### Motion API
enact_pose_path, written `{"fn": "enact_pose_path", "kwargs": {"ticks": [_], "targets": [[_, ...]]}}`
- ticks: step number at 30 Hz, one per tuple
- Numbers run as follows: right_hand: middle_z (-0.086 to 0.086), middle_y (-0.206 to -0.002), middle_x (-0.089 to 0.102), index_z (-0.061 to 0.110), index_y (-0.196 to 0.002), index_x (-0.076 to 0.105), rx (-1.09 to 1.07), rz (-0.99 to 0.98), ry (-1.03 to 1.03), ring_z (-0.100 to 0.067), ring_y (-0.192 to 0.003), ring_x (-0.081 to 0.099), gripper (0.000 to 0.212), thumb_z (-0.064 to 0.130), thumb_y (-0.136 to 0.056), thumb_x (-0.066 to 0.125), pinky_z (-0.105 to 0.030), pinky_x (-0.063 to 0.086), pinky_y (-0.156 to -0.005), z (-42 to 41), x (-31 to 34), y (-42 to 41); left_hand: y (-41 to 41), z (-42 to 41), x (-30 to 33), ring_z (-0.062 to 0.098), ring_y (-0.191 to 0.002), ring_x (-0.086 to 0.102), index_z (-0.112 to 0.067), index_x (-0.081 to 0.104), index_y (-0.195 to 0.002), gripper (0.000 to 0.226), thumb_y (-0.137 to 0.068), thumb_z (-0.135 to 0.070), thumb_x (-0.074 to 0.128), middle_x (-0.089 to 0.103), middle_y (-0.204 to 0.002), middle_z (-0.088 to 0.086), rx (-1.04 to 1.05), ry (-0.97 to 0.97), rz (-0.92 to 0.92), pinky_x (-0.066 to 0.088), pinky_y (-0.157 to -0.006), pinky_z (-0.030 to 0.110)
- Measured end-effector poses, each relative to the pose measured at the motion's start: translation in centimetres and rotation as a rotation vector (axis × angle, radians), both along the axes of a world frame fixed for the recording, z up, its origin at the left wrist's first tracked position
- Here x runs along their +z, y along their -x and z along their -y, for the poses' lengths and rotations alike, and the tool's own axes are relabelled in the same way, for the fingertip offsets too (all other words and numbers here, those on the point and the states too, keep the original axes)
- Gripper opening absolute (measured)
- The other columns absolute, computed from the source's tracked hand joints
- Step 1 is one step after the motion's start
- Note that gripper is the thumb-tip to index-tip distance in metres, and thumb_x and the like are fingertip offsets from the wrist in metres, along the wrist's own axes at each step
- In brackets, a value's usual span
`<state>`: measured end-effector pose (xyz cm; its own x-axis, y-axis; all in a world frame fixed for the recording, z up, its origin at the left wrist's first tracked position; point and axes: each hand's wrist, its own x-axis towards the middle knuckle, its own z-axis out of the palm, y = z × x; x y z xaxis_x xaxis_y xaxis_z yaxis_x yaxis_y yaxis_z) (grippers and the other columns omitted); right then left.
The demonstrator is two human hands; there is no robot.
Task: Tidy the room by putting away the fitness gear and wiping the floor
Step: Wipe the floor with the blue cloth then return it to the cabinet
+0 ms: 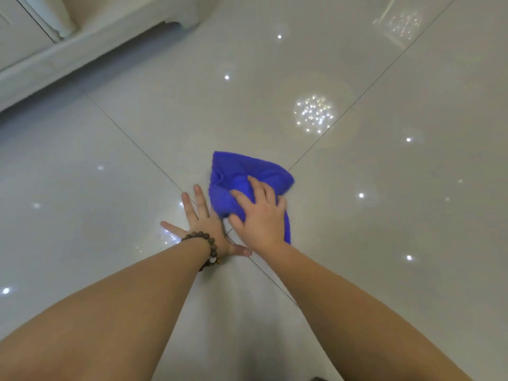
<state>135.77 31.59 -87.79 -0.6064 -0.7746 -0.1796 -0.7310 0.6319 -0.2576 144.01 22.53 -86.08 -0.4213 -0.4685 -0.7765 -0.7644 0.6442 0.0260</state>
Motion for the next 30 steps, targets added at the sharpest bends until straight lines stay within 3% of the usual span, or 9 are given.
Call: {"fn": "enact_pose_path", "kwargs": {"ticks": [4, 7, 12, 16, 19, 21, 25, 27, 30], "targets": [[0.001, -0.141, 0.047, 0.023, -0.13, 0.055, -0.135, 0.169, 0.137, -0.021, -0.127, 0.041, 0.068, 0.052, -0.074, 0.028, -0.036, 0.027, -0.094, -4.0, 2.1, 3.6, 0.2, 0.0, 0.6, 0.035, -0.133, -0.042, -0.028, -0.046, -0.133, 0.161, -0.034, -0.092, 0.063, -0.053, -0.14, 0.005, 0.022, 0.021, -0.015, 0.006, -0.097, 0.082], [-0.003, -0.133, 0.054, 0.018, -0.126, 0.056, -0.429, 0.15, 0.173, -0.027, -0.122, 0.047, 0.057, 0.045, -0.078, 0.039, -0.042, 0.032, -0.099, -10.2, 5.0, 6.6, 0.3, 0.1, 1.3, 0.035, -0.131, -0.044, -0.028, -0.048, -0.131, 0.162, -0.033, -0.091, 0.064, -0.054, -0.139, 0.005, 0.023, 0.002, -0.012, 0.003, -0.096, 0.083], [-0.007, -0.113, 0.061, 0.022, -0.109, 0.056, -0.703, 0.055, 0.052, -0.033, -0.105, 0.054, 0.05, 0.054, -0.077, 0.036, -0.051, 0.043, -0.09, -21.7, 9.8, 9.5, -0.3, 0.2, 2.0, 0.034, -0.131, -0.044, -0.029, -0.047, -0.132, 0.162, -0.033, -0.091, 0.065, -0.053, -0.14, 0.004, 0.009, -0.04, -0.044, 0.003, -0.093, 0.084], [-0.013, -0.137, 0.046, 0.017, -0.125, 0.05, -1.024, -0.045, -0.083, -0.037, -0.124, 0.042, 0.066, 0.058, -0.077, 0.032, -0.055, 0.032, -0.101, -28.4, 9.0, 7.0, -0.5, 0.1, 2.1, 0.034, -0.131, -0.045, -0.028, -0.046, -0.133, 0.161, -0.036, -0.088, 0.068, -0.053, -0.14, 0.006, 0.009, -0.058, -0.051, 0.0, -0.093, 0.084], [-0.009, -0.153, 0.028, 0.018, -0.139, 0.04, -1.332, 0.106, -0.085, -0.036, -0.137, 0.025, 0.075, 0.065, -0.081, 0.035, -0.055, 0.022, -0.108, -25.8, 4.5, 2.5, -0.4, 0.1, 1.6, 0.034, -0.13, -0.046, -0.028, -0.047, -0.132, 0.161, -0.037, -0.087, 0.069, -0.055, -0.138, 0.006, 0.008, -0.063, -0.066, -0.002, -0.092, 0.084], [-0.001, -0.157, 0.021, 0.028, -0.142, 0.039, -1.18, 0.051, -0.086, -0.031, -0.14, 0.02, 0.064, 0.062, -0.088, 0.037, -0.054, 0.02, -0.107, -19.9, 1.4, -1.8, -0.7, 0.1, 1.3, 0.034, -0.131, -0.045, -0.027, -0.047, -0.132, 0.161, -0.036, -0.088, 0.068, -0.054, -0.139, 0.007, 0.0, -0.035, -0.077, -0.001, -0.091, 0.084], [0.001, -0.148, 0.04, 0.034, -0.125, 0.057, -0.551, -0.092, 0.007, -0.028, -0.132, 0.036, 0.052, 0.056, -0.08, 0.042, -0.051, 0.033, -0.095, -7.5, -1.2, -9.1, -0.6, -0.4, 0.6, 0.036, -0.137, -0.037, -0.027, -0.041, -0.138, 0.145, -0.054, -0.085, 0.063, -0.046, -0.146, 0.007, -0.008, 0.054, -0.092, 0.006, -0.095, 0.083], [0.002, -0.145, 0.045, 0.034, -0.12, 0.06, -0.421, -0.107, 0.01, -0.026, -0.127, 0.043, 0.048, 0.05, -0.077, 0.047, -0.049, 0.034, -0.092, -6.5, -1.1, -9.5, -0.7, -0.7, 0.5, 0.035, -0.138, -0.034, -0.027, -0.038, -0.14, 0.137, -0.061, -0.083, 0.059, -0.043, -0.148, 0.006, -0.014, 0.085, -0.111, 0.011, -0.096, 0.082], [0.003, -0.144, 0.047, 0.032, -0.12, 0.06, -0.4, -0.132, -0.013, -0.023, -0.127, 0.044, 0.049, 0.047, -0.076, 0.045, -0.047, 0.03, -0.095, -12.1, -1.6, -7.6, -0.9, -0.6, 0.9, 0.035, -0.139, -0.033, -0.028, -0.039, -0.138, 0.154, -0.042, -0.089, 0.063, -0.044, -0.148, 0.005, -0.038, 0.077, -0.084, 0.01, -0.095, 0.083]]}}
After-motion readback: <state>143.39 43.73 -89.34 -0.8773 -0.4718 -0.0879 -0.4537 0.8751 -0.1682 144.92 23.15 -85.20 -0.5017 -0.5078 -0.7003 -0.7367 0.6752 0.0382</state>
